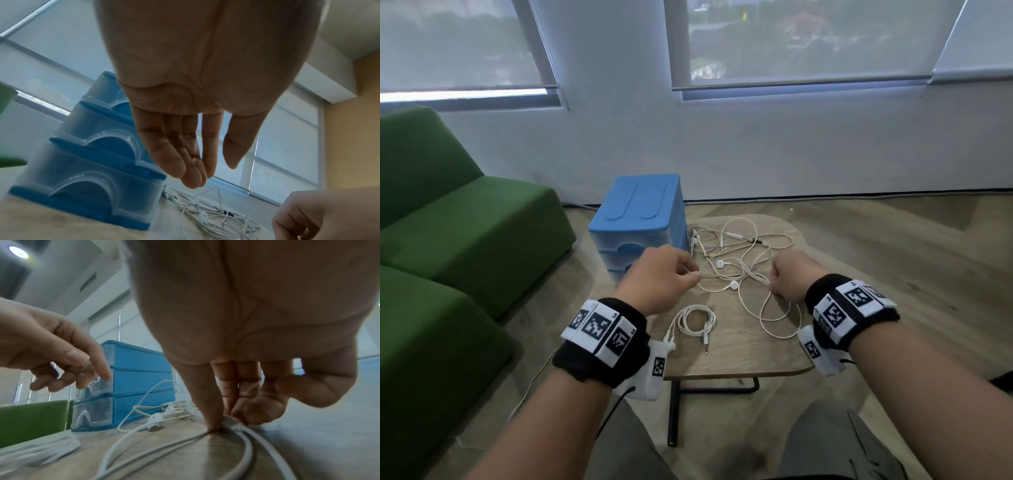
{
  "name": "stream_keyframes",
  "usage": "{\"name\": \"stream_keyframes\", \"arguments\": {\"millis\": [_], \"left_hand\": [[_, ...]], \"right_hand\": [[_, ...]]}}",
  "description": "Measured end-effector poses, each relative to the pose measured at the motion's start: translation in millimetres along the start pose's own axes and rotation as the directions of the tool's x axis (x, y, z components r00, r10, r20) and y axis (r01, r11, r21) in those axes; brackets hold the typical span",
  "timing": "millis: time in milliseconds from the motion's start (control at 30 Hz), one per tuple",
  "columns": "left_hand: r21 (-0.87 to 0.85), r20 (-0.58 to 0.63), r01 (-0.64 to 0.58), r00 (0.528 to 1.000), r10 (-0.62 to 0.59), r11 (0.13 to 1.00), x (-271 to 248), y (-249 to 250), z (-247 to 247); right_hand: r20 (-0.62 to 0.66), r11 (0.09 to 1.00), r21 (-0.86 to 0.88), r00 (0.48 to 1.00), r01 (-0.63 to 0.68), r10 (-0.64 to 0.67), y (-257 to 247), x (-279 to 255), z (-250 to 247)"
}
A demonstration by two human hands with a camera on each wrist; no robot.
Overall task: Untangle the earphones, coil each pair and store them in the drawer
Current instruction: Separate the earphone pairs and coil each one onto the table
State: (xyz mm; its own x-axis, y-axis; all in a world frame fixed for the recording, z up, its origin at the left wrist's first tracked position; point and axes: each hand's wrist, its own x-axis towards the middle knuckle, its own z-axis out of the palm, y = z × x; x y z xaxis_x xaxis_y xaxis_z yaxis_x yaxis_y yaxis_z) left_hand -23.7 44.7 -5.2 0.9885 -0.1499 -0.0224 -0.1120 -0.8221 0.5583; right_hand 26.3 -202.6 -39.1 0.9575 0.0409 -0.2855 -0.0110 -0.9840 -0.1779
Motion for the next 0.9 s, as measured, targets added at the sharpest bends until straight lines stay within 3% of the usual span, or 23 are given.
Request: {"name": "stream_keyframes", "arguments": {"millis": [67,167,233,333,433,500,600,700,900], "left_hand": [[0.017,0.001,-0.025,1.000,0.025,1.000,0,5,-4],[0.027,-0.044,-0.092,0.995,0.093,0.995,0,13,-9],[0.000,-0.094,-0.172,0.981,0.171,0.985,1,21,-12],[-0.010,-0.165,-0.307,0.939,0.301,0.952,8,34,-16],[0.013,-0.134,-0.368,0.921,0.366,0.930,16,51,-22],[-0.087,-0.108,-0.371,0.926,0.361,0.925,19,60,-27],[-0.379,-0.075,-0.345,0.936,0.344,0.859,18,66,-36],[-0.604,-0.073,-0.297,0.945,0.320,0.739,11,70,-43],[-0.824,-0.075,-0.193,0.969,0.236,0.532,1,73,-60]], "right_hand": [[-0.053,1.000,0.009,0.998,0.028,-0.028,2,-3,-3],[-0.250,0.976,0.105,0.955,0.191,-0.160,3,-15,-18],[-0.375,0.936,0.130,0.890,0.326,-0.258,-1,-26,-35],[-0.452,0.831,0.136,0.780,0.540,-0.433,-11,-42,-61],[-0.512,0.719,0.124,0.665,0.684,-0.544,-24,-57,-83],[-0.564,0.675,0.097,0.599,0.732,-0.568,-30,-64,-96],[-0.630,0.663,0.065,0.546,0.746,-0.553,-32,-68,-115],[-0.661,0.695,0.062,0.551,0.716,-0.510,-27,-65,-124],[-0.708,0.780,0.215,0.643,0.588,-0.290,-18,-48,-117]]}}
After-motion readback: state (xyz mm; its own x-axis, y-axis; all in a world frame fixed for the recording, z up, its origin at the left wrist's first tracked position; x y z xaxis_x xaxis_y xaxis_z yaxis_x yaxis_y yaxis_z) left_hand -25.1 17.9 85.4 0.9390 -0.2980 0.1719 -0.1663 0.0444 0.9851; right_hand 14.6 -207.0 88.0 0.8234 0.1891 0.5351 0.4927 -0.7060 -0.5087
